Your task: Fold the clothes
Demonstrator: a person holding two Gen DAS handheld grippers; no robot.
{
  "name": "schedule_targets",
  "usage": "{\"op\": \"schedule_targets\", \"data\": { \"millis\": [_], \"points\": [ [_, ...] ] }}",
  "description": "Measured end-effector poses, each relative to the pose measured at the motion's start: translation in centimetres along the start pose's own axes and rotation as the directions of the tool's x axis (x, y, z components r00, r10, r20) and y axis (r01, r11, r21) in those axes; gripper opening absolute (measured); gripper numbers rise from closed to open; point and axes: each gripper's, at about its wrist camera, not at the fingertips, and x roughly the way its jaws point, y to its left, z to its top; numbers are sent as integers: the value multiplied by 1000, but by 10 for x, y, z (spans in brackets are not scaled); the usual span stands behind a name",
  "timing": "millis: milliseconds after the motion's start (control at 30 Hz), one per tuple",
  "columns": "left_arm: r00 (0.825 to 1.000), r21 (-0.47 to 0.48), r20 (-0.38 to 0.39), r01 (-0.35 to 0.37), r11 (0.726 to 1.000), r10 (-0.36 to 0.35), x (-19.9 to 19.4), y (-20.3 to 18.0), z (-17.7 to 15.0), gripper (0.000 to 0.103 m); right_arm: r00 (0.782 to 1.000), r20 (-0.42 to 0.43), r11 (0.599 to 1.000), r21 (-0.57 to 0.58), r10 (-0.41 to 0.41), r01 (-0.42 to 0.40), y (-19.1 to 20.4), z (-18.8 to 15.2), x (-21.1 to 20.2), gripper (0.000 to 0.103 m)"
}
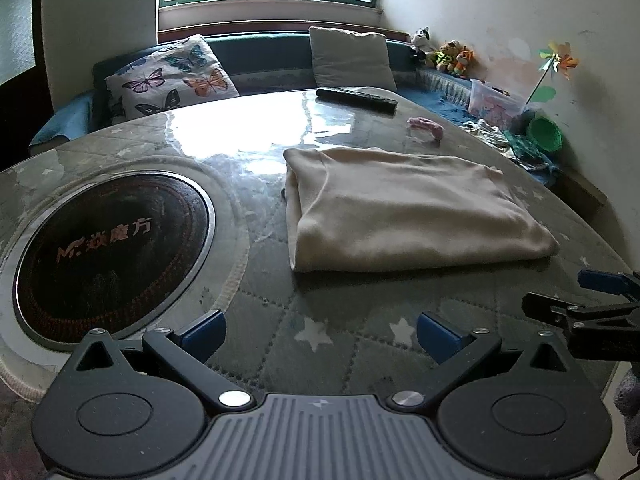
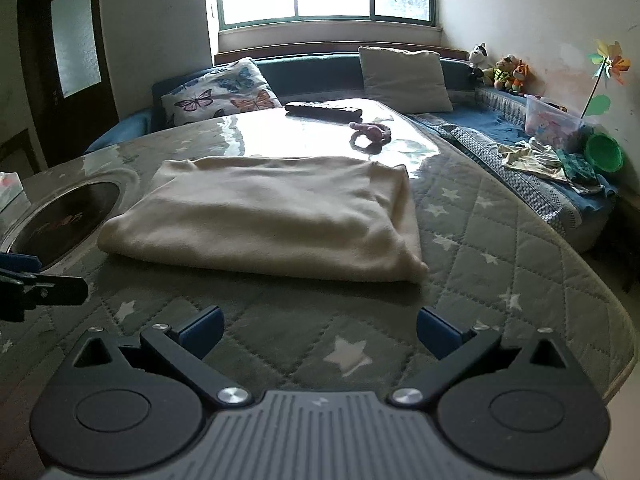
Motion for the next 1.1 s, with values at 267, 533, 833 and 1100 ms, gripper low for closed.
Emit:
{"op": "schedule_targets", "data": {
  "millis": [267, 533, 833, 1100],
  "points": [
    [1000, 4, 4, 6, 1000, -6, -9, -3, -7, 103, 1000, 0, 1000, 12, 9, -9, 8, -7, -6, 103],
    [1000, 0, 3, 8, 1000, -8, -15, -5, -15, 103, 1000, 1, 1000, 23, 18, -18, 15, -13, -12, 103],
    [1000, 8, 13, 8, 1000, -9, -21, -8, -23, 103, 1000, -2, 999, 26, 22, -22, 19, -22, -17, 103],
    [1000, 18, 20, 9, 1000, -9, -25, -11, -29, 103, 1000, 1, 999, 28, 29, -29, 24, -27, -20, 103]
  ]
}}
